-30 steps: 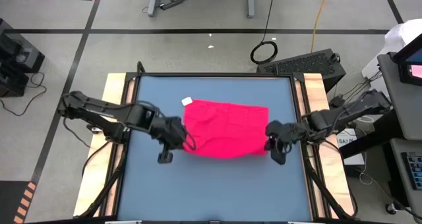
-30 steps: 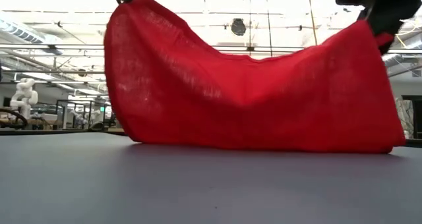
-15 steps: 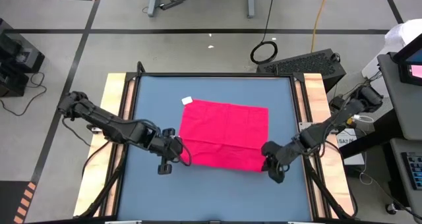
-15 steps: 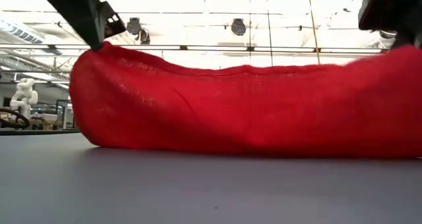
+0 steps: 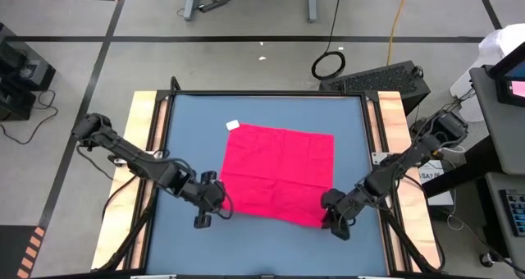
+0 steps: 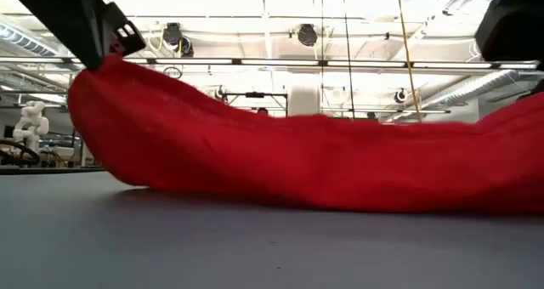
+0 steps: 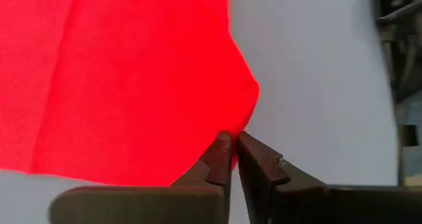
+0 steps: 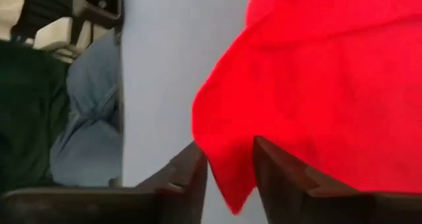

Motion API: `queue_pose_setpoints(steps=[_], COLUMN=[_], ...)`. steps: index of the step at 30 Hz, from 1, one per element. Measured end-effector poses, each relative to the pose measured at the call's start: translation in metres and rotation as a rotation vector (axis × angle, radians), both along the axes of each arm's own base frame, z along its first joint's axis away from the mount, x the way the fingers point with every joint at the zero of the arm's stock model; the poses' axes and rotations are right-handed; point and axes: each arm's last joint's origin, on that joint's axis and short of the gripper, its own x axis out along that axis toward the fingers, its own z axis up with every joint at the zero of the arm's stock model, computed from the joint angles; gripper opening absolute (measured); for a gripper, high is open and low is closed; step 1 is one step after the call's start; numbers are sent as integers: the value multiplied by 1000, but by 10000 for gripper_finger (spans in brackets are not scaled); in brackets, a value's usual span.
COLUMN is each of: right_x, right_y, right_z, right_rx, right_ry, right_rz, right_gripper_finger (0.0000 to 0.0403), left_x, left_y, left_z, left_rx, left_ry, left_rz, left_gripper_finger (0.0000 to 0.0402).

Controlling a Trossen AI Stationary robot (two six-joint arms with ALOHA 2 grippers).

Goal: Roll towel
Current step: Roll the red towel

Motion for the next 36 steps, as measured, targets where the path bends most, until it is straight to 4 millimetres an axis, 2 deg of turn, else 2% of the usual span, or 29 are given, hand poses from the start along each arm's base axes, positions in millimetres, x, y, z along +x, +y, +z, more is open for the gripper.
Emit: queue_pose_setpoints(steps=[6, 10, 14, 16, 18, 23, 26, 33, 36], right_x=[-3, -4, -3, -4, -4, -8, -8, 5, 11], right_y=[5, 5, 4, 4, 3, 4, -2, -35, -48], right_z=[0, 0, 0, 0, 0, -2, -5, -10, -8], right_rx=[25, 26, 16, 17, 23, 67, 5, -448, -627], right_ry=[21, 23, 15, 17, 37, 112, 124, -36, -106], right_rz=[21, 16, -3, 0, 12, 95, 118, -78, -186], right_gripper_finger=[162, 177, 174, 170, 165, 154, 149, 133, 122], left_x=[1, 1, 7, 13, 20, 47, 63, 83, 84], left_y=[-6, -7, 0, 5, 11, 36, 58, 115, 131], left_z=[3, 3, 6, 6, 4, -9, -25, -65, -75], left_rx=[-18, 18, 275, 409, 492, 547, 533, 530, 492], left_ry=[-45, -74, -221, -289, -310, -282, -219, -36, 13], left_rz=[-16, -8, 90, 174, 180, 174, 156, 228, 247], left_gripper_finger=[104, 152, 183, 188, 189, 189, 189, 188, 176])
